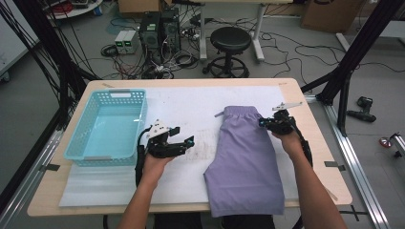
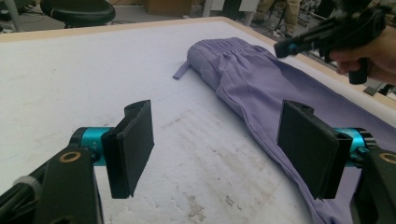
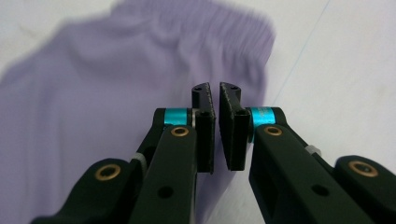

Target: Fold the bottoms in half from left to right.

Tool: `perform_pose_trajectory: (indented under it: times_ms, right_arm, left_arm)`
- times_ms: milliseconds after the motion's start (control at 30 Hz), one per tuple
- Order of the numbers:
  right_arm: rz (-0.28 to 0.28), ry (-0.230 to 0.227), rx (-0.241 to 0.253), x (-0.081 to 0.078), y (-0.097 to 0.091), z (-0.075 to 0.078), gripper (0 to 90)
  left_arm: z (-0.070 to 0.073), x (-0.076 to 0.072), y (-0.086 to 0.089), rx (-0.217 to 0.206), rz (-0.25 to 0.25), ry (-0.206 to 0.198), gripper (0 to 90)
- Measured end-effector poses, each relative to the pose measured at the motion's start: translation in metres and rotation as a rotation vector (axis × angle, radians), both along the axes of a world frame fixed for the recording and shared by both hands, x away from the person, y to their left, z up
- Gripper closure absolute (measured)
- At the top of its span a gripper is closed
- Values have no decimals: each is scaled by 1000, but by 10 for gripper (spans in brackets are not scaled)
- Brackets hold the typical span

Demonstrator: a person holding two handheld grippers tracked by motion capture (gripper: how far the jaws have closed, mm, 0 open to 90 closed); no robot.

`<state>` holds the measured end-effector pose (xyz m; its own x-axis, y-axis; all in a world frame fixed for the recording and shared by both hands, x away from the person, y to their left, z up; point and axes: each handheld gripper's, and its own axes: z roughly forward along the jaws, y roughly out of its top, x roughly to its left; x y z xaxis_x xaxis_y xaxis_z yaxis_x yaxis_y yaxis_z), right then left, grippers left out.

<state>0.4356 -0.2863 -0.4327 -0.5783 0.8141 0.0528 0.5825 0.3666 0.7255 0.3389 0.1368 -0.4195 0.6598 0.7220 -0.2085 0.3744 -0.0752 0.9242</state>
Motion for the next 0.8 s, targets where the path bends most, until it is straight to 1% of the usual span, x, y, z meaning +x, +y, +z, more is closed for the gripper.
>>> perform_pose_trajectory:
  times_ms: [33,67,100,133,167,200,233,267,300,333,367,433,467,500,533,567,633,700,733,767,800]
  right_arm:
    - [-2,14,-11,0,1,-6,850]
    - [-16,29,-28,0,1,-11,850]
    - [-23,36,-36,0,1,-14,847]
    - [-35,30,-57,0,0,-17,846]
    - [-69,-1,-78,-2,-2,-18,820]
    - [-87,-22,-99,-3,-3,-19,801]
    - [-131,-51,-154,-5,-4,-19,731]
    - [-164,-59,-152,-7,-6,-19,694]
    - [-176,-57,-138,-8,-9,-19,672]
    - [-191,-60,-138,-10,-11,-18,669]
    - [-197,-66,-117,-13,-14,-16,658]
    - [-210,-94,-54,-18,-18,-10,614]
    - [-210,-120,-22,-21,-20,-5,584]
    - [-204,-127,7,-21,-20,-2,556]
    - [-183,-123,43,-21,-19,2,520]
    - [-168,-118,51,-20,-16,4,502]
    - [-120,-119,58,-17,-8,7,489]
    - [-77,-113,47,-11,6,9,477]
    - [-53,-116,39,-8,15,10,478]
    - [-25,-127,35,-5,23,9,501]
    - [1,-100,19,-1,32,7,526]
  left_arm:
    - [0,0,0,2,-2,-1,273]
    - [0,0,0,1,-1,0,273]
    - [0,0,0,0,-2,-1,273]
    - [0,0,1,-1,-2,-2,273]
    - [0,0,1,-3,-1,-2,273]
    - [0,0,1,-3,-1,-3,272]
    - [0,0,1,-6,-1,-6,273]
    - [0,0,1,-8,-1,-6,273]
    - [0,0,2,-8,-4,-7,273]
    - [1,0,2,-6,-7,-7,273]
    - [1,-1,3,-4,-9,-9,273]
    - [1,-1,4,-6,-8,-12,273]
    - [1,-1,4,-9,-6,-11,273]
    - [1,-1,5,-8,-7,-12,273]
    - [1,-1,6,-11,-5,-13,273]
    - [1,-2,6,-15,-4,-14,273]
    - [0,-3,7,-15,-5,-15,273]
    - [-2,-5,8,-14,-7,-13,273]
    - [-3,-5,8,-16,-6,-10,273]
    - [-4,-6,9,-16,-6,-8,273]
    - [-5,-6,9,-17,-7,-8,273]
